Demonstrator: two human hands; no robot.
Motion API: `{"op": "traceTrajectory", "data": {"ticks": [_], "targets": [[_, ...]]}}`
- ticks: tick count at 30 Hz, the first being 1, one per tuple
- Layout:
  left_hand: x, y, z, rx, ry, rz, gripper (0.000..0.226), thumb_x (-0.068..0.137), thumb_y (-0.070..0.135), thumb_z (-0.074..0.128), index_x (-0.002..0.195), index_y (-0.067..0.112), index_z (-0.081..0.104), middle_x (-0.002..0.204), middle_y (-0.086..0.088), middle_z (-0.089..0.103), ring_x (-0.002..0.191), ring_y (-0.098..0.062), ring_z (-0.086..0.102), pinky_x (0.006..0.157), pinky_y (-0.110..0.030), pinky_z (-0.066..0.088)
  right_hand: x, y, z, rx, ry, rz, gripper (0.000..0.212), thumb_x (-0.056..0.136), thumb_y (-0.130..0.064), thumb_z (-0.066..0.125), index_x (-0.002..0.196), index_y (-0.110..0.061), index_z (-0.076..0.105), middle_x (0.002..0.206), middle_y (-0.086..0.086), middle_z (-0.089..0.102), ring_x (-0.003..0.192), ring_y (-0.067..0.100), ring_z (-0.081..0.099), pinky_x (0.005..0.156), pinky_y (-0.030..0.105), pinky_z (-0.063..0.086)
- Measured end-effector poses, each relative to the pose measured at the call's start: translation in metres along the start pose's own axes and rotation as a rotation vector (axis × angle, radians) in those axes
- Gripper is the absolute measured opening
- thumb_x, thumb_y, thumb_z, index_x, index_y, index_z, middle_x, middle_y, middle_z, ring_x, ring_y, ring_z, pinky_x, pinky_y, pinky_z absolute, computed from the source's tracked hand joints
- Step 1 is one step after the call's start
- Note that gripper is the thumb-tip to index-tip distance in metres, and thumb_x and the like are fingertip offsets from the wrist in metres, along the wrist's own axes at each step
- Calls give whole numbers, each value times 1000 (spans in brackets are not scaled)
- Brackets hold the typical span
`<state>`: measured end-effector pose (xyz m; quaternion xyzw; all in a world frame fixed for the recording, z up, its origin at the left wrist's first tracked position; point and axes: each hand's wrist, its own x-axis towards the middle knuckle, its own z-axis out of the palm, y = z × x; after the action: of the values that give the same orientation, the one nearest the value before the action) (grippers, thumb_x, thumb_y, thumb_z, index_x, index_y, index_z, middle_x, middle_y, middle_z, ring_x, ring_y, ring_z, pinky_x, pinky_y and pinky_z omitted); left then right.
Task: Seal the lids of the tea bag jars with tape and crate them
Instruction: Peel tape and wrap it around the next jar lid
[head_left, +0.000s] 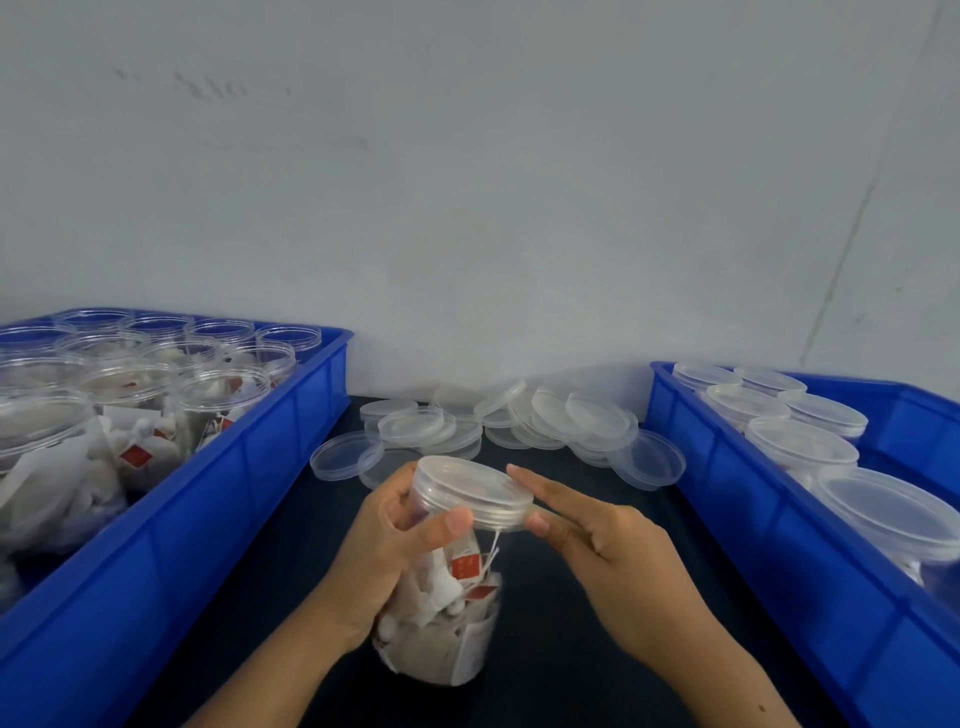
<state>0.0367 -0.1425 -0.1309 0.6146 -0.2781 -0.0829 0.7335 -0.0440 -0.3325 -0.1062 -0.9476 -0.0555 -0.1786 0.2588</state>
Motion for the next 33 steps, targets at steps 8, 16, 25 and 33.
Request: {"op": "traceTrajectory", "data": {"ticks": [8, 16, 25, 33], "targets": [[-2, -3, -1, 191, 8, -16, 82, 55, 78, 65, 112, 19, 64, 104, 3, 73, 96, -13, 70, 78, -24, 55, -2, -4, 7, -82, 79, 21, 69, 74, -72, 8, 138, -62, 29, 62, -5, 52, 63, 8, 55, 60, 16, 45], [-11, 0, 19, 670, 355, 237, 50, 83, 66, 36, 119, 33, 46, 100, 17, 63, 87, 4, 65, 67, -10, 52, -5, -17, 12, -155, 176, 37, 72, 79, -66, 0, 144, -51, 28, 57, -9, 46, 55, 5, 50, 50, 16, 38], [-6, 4, 17, 444, 325, 50, 76, 42, 71, 69, 107, 41, 44, 100, 21, 61, 88, 16, 59, 62, -7, 46, -9, -21, 13, -295, 169, -119, 47, 102, -41, 26, 149, -41, 21, 85, -16, 59, 70, 7, 57, 64, 22, 48], [-1, 1, 7, 320, 368, 3, 69, 41, 64, 73, 100, 33, 55, 90, 12, 71, 81, 7, 66, 65, -14, 47, -4, -15, 18, 251, -116, 142, 43, 90, -65, 37, 131, -54, 34, 68, -9, 55, 58, 2, 52, 67, 26, 45]]}}
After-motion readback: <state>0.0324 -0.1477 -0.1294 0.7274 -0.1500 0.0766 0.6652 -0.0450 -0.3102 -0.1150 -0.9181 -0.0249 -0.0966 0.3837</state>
